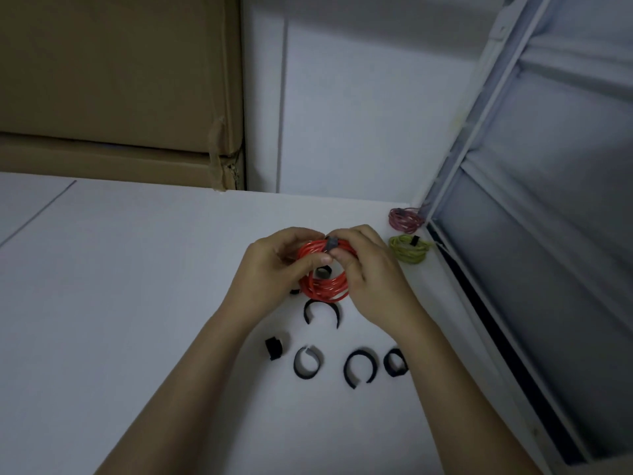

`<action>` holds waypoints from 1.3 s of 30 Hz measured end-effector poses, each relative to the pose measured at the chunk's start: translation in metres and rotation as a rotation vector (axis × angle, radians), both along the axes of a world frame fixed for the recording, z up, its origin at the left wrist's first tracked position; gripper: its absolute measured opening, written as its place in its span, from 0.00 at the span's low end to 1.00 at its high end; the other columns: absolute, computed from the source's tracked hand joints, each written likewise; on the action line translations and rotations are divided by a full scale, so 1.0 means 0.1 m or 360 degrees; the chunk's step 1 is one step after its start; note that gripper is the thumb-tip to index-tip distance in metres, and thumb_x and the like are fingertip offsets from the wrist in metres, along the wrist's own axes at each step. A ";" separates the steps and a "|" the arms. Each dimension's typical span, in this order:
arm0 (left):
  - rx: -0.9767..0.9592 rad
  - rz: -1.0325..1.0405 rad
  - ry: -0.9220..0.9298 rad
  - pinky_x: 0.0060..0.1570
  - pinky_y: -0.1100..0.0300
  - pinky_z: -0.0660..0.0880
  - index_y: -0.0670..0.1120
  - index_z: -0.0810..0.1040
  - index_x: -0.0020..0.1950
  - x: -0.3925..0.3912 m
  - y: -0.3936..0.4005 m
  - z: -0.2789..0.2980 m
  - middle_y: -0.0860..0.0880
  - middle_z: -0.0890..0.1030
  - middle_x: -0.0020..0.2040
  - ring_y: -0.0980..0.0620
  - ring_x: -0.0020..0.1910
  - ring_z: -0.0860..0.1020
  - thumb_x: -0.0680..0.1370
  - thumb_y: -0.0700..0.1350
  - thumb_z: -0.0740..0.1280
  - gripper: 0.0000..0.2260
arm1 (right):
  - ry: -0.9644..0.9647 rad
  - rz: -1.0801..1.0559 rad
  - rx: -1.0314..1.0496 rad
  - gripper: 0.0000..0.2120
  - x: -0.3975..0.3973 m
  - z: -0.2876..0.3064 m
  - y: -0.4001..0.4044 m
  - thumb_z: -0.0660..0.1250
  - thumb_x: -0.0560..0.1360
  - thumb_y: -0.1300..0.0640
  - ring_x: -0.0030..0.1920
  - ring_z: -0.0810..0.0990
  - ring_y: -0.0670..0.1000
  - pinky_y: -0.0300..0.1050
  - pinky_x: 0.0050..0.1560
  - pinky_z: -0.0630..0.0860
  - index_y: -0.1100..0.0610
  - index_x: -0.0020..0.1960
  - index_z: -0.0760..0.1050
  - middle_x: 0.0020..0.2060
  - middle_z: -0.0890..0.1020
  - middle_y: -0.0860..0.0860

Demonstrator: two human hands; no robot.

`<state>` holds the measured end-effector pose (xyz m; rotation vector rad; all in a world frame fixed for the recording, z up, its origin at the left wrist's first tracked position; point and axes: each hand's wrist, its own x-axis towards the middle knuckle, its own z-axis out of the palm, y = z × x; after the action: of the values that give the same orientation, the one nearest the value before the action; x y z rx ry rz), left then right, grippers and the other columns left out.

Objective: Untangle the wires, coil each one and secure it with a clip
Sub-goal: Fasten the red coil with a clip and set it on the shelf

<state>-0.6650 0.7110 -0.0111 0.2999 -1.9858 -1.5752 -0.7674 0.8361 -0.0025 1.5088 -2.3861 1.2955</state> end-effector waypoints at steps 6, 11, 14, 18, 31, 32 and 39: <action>-0.0280 -0.0164 -0.0139 0.42 0.67 0.76 0.49 0.83 0.49 -0.09 0.03 0.21 0.51 0.84 0.41 0.57 0.40 0.82 0.75 0.43 0.71 0.04 | -0.0157 -0.0102 -0.0119 0.07 -0.04 0.19 0.17 0.66 0.77 0.60 0.48 0.76 0.37 0.25 0.51 0.68 0.55 0.54 0.81 0.47 0.80 0.46; -0.0173 -0.0216 -0.0212 0.43 0.46 0.79 0.45 0.82 0.49 -0.34 0.15 0.37 0.46 0.84 0.41 0.43 0.41 0.83 0.76 0.45 0.70 0.05 | -0.0469 -0.0193 -0.0413 0.09 -0.11 0.28 0.33 0.67 0.77 0.58 0.44 0.81 0.41 0.33 0.46 0.75 0.43 0.49 0.79 0.43 0.83 0.38; -0.0137 -0.0206 -0.0237 0.41 0.40 0.78 0.46 0.82 0.45 -0.57 0.21 0.40 0.47 0.84 0.39 0.35 0.42 0.81 0.76 0.47 0.70 0.05 | -0.0653 -0.0203 -0.0437 0.09 -0.26 0.25 0.41 0.65 0.79 0.56 0.44 0.82 0.44 0.36 0.48 0.77 0.46 0.57 0.76 0.50 0.82 0.43; 0.0032 -0.0169 -0.0268 0.42 0.52 0.77 0.38 0.82 0.46 -1.00 0.14 0.42 0.39 0.82 0.41 0.44 0.39 0.79 0.77 0.43 0.69 0.08 | -0.0934 -0.0396 -0.0478 0.11 -0.69 0.12 0.46 0.62 0.80 0.50 0.52 0.82 0.50 0.45 0.48 0.80 0.50 0.61 0.75 0.55 0.81 0.51; -0.0259 0.0153 -0.0902 0.36 0.57 0.65 0.42 0.70 0.33 -2.26 -0.56 -0.26 0.46 0.67 0.28 0.47 0.29 0.67 0.78 0.48 0.66 0.16 | -0.0352 -0.0978 -0.0047 0.12 -1.79 -0.22 0.21 0.59 0.77 0.65 0.45 0.76 0.46 0.24 0.35 0.66 0.58 0.49 0.81 0.51 0.81 0.54; -0.0305 0.0163 -0.0930 0.35 0.58 0.64 0.43 0.68 0.31 -2.31 -0.58 -0.29 0.46 0.67 0.27 0.47 0.29 0.66 0.78 0.49 0.65 0.18 | -0.0317 -0.0991 -0.0026 0.12 -1.85 -0.23 0.20 0.59 0.77 0.65 0.45 0.76 0.46 0.24 0.35 0.66 0.57 0.49 0.81 0.51 0.80 0.54; -0.0781 0.0212 -0.1121 0.55 0.52 0.74 0.45 0.81 0.57 -2.44 -0.57 -0.33 0.42 0.78 0.57 0.40 0.58 0.75 0.78 0.54 0.65 0.15 | -0.0196 -0.0959 0.0144 0.12 -1.99 -0.32 0.17 0.59 0.77 0.65 0.49 0.77 0.52 0.38 0.46 0.69 0.55 0.50 0.80 0.54 0.75 0.55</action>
<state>-0.9094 0.6543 -0.0445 0.8475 -2.7239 -0.9053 -0.9665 0.8533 -0.0341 0.6317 -2.6889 1.1627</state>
